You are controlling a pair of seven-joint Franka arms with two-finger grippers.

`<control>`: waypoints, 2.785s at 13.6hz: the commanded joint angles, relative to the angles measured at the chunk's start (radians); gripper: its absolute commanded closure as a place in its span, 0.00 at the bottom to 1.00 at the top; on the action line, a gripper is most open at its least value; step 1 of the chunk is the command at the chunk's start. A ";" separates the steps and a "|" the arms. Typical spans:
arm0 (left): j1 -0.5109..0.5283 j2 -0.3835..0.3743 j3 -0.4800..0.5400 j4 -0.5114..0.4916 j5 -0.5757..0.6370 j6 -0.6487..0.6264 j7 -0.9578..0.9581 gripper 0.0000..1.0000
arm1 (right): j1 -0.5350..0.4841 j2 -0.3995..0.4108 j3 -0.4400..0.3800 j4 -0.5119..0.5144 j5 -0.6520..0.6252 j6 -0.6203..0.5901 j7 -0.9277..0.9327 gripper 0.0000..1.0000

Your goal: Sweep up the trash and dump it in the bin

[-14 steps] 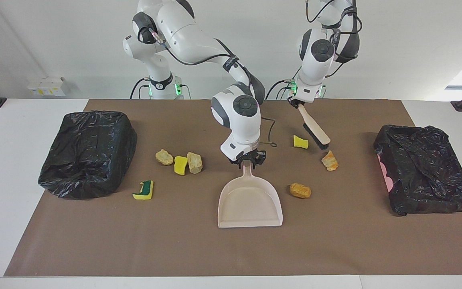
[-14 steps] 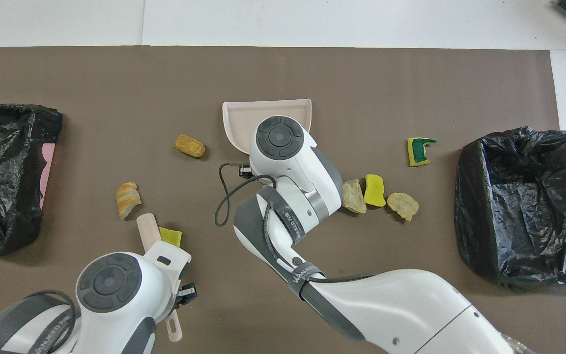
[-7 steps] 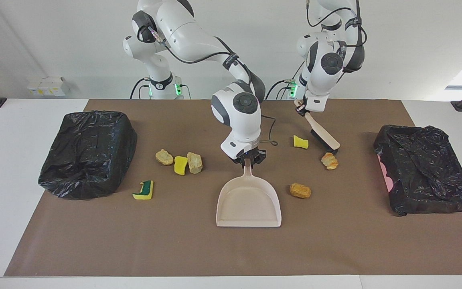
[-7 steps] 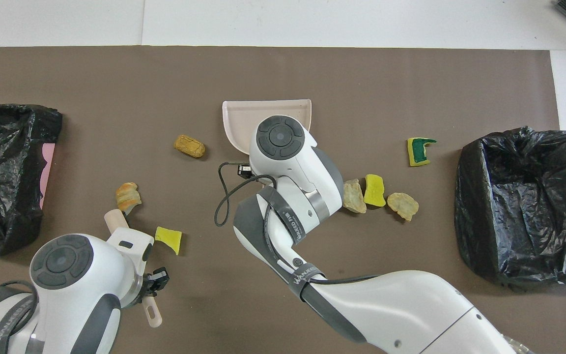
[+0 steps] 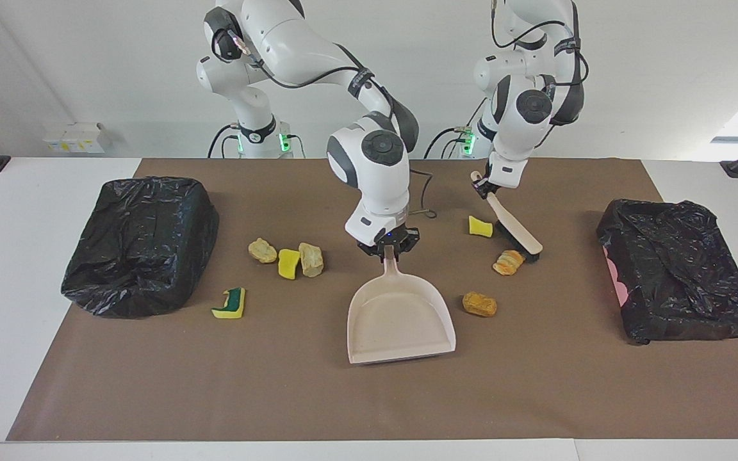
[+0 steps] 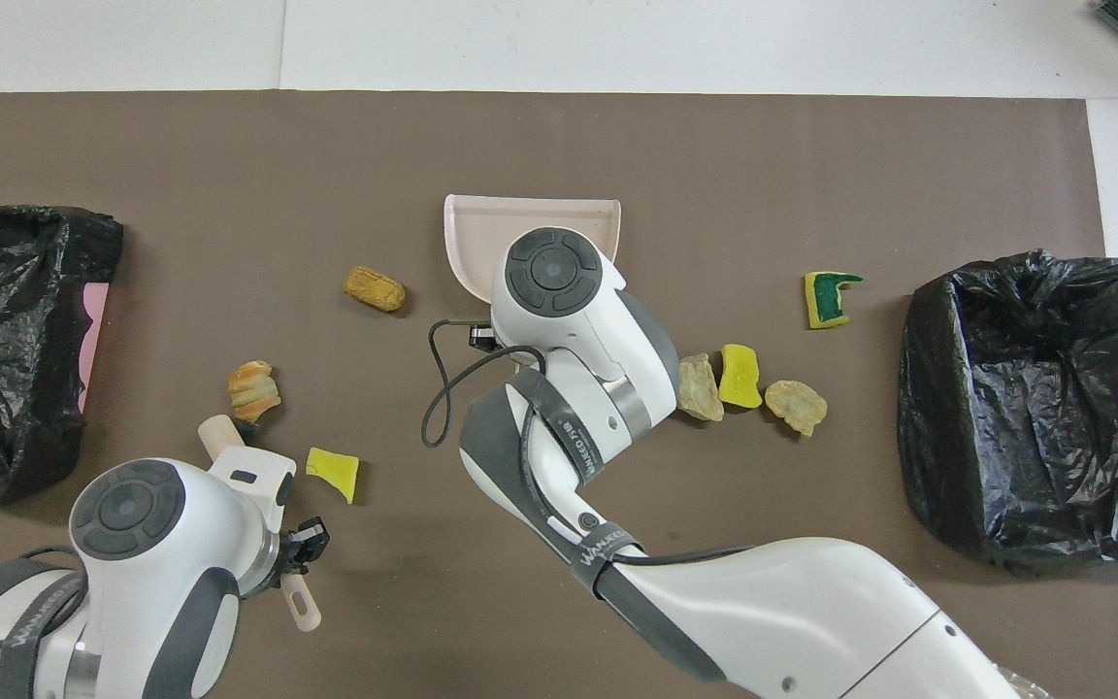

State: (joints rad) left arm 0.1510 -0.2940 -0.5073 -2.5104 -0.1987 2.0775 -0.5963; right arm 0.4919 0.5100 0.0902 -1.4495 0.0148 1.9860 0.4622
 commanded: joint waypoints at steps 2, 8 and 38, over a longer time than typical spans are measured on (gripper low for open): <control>0.010 0.085 -0.008 0.087 0.015 0.039 0.069 1.00 | -0.071 -0.074 0.010 -0.028 0.004 -0.108 -0.256 1.00; 0.010 0.115 0.001 0.225 0.016 -0.111 0.050 1.00 | -0.111 -0.131 0.006 -0.145 -0.070 -0.104 -0.844 1.00; -0.177 0.280 -0.016 0.307 -0.045 -0.025 -0.223 1.00 | -0.088 -0.186 0.010 -0.353 -0.234 0.033 -1.326 1.00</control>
State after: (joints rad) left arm -0.0192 -0.0010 -0.5331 -2.2424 -0.2471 2.1318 -0.9033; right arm 0.4094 0.3504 0.0929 -1.7691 -0.1949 2.0275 -0.8791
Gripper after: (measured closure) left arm 0.740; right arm 0.687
